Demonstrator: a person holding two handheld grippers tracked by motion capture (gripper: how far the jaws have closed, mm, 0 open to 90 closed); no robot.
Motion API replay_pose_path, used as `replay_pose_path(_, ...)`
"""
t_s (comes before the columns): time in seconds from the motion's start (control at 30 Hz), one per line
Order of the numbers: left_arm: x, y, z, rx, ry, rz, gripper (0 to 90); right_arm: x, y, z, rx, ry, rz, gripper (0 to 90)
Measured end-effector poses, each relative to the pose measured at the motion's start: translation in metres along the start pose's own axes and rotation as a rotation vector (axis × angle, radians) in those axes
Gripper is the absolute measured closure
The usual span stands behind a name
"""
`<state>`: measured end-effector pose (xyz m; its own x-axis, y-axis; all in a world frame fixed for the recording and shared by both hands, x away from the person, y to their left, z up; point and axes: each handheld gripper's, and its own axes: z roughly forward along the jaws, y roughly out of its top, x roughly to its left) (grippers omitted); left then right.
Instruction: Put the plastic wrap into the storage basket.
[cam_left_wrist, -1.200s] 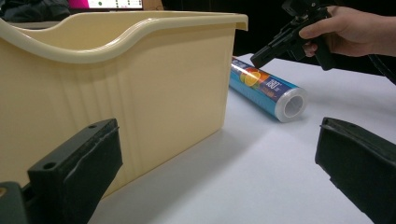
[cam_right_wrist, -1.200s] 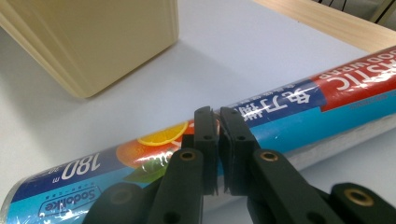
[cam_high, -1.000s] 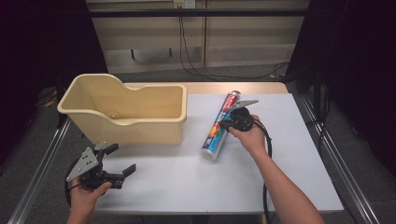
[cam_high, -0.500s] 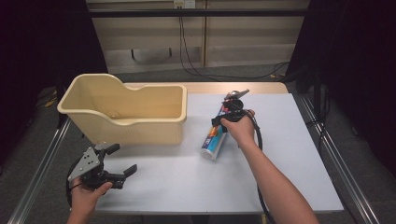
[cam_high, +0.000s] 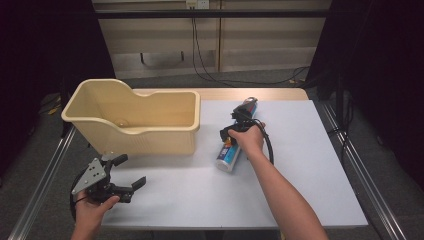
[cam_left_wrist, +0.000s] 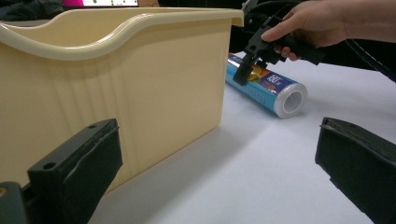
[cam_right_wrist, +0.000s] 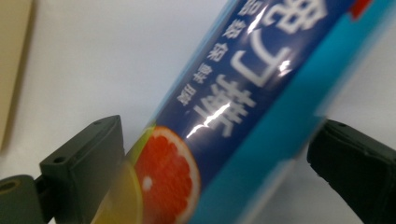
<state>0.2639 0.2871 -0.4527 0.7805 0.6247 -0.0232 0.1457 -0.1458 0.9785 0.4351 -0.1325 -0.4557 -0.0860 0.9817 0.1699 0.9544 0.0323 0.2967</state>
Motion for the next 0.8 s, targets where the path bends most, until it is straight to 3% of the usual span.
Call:
replay_pose_path(0.17,0.001,-0.001,-0.001,0.015,0.002,0.008,0.4,-0.007,0.005,0.001,0.061,0.056,0.004,7.3)
replay_pose_path(0.27,0.001,-0.001,-0.001,0.016,0.000,0.009,0.4,-0.013,0.007,0.000,0.091,0.084,-0.018,8.1)
replay_pose_path(0.43,0.001,0.000,-0.001,0.006,0.005,0.007,0.4,-0.011,0.005,-0.005,0.110,0.037,-0.114,14.4)
replay_pose_path(0.5,0.000,-0.001,-0.002,0.006,0.005,0.008,0.4,-0.012,0.002,-0.009,0.120,-0.005,-0.170,17.9)
replay_pose_path(0.63,0.000,-0.001,-0.001,0.010,0.004,0.007,0.4,-0.017,0.002,-0.011,0.124,-0.012,-0.162,20.0)
replay_pose_path(0.8,0.001,0.000,0.000,0.010,0.001,0.009,0.4,-0.014,0.008,-0.006,0.082,-0.053,-0.113,21.2)
